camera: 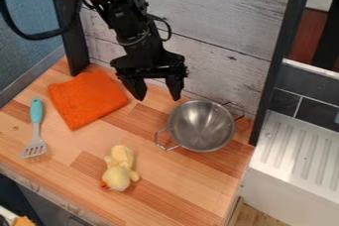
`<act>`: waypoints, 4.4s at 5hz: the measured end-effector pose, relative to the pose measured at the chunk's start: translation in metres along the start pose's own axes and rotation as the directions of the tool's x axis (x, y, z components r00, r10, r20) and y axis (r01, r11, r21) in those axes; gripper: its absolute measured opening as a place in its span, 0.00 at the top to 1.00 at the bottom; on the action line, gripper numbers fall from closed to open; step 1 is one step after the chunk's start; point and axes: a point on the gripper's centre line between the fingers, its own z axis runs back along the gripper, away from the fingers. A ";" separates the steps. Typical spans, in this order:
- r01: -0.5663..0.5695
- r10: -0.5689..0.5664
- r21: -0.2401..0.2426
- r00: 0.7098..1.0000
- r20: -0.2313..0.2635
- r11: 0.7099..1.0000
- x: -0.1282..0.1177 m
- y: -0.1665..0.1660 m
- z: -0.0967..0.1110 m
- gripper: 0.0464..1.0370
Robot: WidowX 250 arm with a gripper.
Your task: Put the the yellow duck in the pot
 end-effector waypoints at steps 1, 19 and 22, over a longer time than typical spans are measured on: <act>-0.011 0.011 0.003 1.000 -0.026 1.000 -0.004 0.002 -0.007 0.04; 0.032 -0.029 0.320 0.999 -0.013 0.947 -0.067 -0.020 0.013 0.72; 0.027 -0.019 0.315 0.999 -0.028 0.949 -0.017 -0.044 -0.029 0.72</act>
